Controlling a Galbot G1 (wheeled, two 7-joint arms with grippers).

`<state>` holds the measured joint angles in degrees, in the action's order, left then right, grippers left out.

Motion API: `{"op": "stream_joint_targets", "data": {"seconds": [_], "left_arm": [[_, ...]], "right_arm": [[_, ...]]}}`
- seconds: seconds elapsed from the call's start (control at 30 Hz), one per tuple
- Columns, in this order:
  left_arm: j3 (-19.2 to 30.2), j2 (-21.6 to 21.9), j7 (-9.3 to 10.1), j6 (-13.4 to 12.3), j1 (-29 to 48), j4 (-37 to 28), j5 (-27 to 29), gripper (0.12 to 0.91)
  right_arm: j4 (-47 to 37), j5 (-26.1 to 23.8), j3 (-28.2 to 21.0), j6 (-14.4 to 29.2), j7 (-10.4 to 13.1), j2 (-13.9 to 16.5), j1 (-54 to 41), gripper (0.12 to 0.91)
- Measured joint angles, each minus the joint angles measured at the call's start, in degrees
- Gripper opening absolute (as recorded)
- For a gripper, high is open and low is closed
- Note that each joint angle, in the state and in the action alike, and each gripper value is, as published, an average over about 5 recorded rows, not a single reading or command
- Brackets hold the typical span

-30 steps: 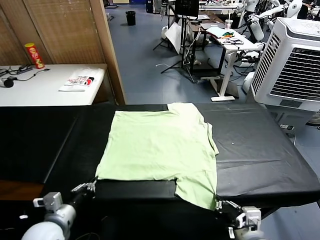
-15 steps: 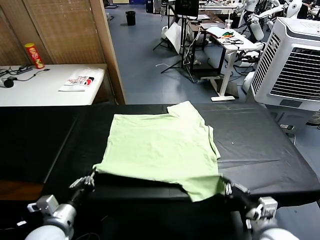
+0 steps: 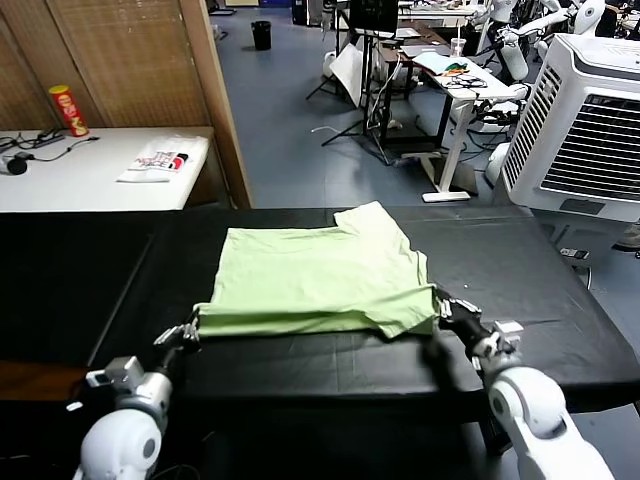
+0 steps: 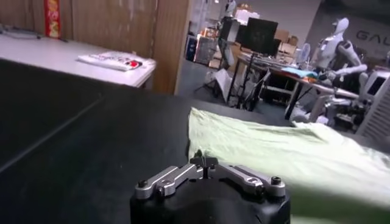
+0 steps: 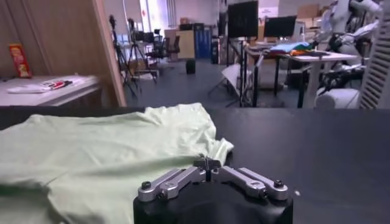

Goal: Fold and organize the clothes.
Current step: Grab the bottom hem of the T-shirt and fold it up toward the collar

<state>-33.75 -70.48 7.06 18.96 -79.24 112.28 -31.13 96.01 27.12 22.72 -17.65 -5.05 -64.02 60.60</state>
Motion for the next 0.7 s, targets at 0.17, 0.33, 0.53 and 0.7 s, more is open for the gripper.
{"op": "stream_joint_targets", "data": {"seconds": [0.17, 0.33, 0.53, 0.7], "left_arm": [[0.54, 0.44, -0.04, 0.04, 1.78, -2.75, 0.18, 0.126], [0.48, 0.49, 0.01, 0.31, 2.65, -3.89, 0.21, 0.183], [-0.15, 0.68, 0.17, 0.28, 2.30, -3.55, 0.39, 0.500], [-0.52, 0.93, -0.07, 0.49, 0.61, -2.03, 0.47, 0.746]], "right_arm": [[-0.68, -0.22, -0.51, -0.55, -0.80, -0.08, -0.49, 0.222], [2.25, -0.17, 0.89, -1.80, -0.69, 1.27, 1.85, 0.484], [9.15, -0.62, 2.79, -3.90, -0.09, 2.50, 7.77, 0.760], [13.12, -2.44, 3.19, -4.60, 0.06, 2.29, 12.20, 0.790]]}}
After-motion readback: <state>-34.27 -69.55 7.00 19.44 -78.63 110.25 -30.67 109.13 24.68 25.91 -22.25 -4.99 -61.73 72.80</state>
